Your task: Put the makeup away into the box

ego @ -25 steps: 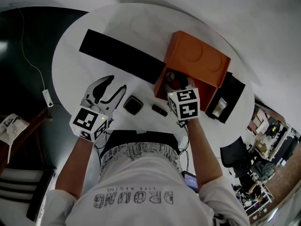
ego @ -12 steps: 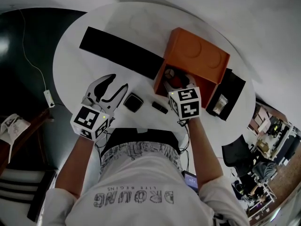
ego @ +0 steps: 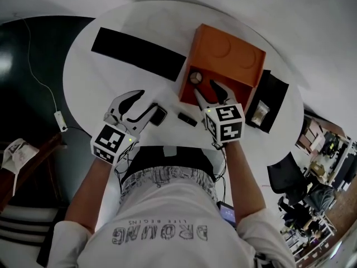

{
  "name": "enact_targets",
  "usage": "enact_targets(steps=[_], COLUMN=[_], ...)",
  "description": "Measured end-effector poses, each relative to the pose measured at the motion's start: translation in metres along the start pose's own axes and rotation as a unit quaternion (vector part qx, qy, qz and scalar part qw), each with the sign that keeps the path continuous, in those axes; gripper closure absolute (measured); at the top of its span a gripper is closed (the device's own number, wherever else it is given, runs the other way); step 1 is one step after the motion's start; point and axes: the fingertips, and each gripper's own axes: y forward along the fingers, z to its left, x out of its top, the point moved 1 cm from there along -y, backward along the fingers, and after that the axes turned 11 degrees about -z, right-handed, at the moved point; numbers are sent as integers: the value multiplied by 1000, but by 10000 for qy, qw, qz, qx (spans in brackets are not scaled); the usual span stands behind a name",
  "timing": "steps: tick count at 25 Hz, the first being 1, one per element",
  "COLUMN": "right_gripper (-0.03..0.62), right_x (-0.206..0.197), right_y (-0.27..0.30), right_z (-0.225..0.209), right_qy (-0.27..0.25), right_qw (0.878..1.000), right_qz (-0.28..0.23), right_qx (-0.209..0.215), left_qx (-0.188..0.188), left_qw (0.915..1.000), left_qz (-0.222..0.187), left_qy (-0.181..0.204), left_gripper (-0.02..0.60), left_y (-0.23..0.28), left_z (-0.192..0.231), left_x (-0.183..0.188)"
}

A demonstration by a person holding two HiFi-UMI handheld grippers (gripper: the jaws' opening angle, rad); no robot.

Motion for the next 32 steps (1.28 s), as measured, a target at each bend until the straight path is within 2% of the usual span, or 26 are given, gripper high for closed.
enact_targets(steps=[5, 12, 18, 23, 32], right_gripper=[365, 379, 382, 387, 395], right_x=[-1, -14, -32, -50, -79], right_y=[-27, -63, -92, -113, -141], right_z=[-3, -14, -28, -39, -50], right_qy=[298, 554, 806, 1060, 1419], right_qw=[9989, 9961, 9922, 9877, 9789], right_qz=[-322, -539, -648, -706, -770], right_qx=[-148, -427, -697, -910, -1252], left_qx=[-465, -831, -1216, -1559, -2121], left_qw=[9979, 9941, 9872, 9775, 9497], left_qz=[198, 393, 652, 934, 1416], left_qy=[413, 578, 794, 1070, 1818], left_gripper=[365, 365, 365, 365, 365], left_y=[5, 15, 30, 40, 51], left_z=[-28, -50, -70, -85, -104], left_x=[-12, -23, -35, -53, -79])
